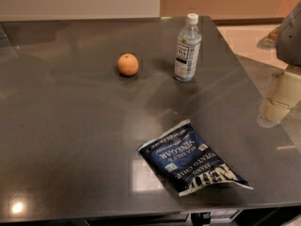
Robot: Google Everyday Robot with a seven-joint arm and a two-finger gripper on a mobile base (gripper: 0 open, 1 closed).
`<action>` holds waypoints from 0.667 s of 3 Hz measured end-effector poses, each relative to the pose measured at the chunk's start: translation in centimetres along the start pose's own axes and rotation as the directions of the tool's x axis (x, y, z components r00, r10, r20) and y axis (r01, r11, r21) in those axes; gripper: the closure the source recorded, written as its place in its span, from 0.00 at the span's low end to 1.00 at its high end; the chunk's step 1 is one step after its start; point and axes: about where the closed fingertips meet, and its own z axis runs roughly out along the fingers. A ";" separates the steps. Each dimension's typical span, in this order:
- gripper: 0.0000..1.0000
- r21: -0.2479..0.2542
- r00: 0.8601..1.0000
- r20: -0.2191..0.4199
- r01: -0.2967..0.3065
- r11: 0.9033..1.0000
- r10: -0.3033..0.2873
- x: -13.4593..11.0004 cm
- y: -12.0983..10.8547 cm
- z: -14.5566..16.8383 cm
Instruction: Knock blue plastic bottle over
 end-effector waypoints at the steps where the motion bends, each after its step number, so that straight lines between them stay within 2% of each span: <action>1: 0.00 0.000 1.000 0.000 0.000 1.000 0.000 0.0 0.0 0.0; 2: 0.00 0.001 0.998 0.027 -0.054 0.999 0.054 -0.2 -1.4 0.9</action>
Offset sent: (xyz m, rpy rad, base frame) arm 0.0446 -0.0037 -0.0162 0.1122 0.0154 -0.1257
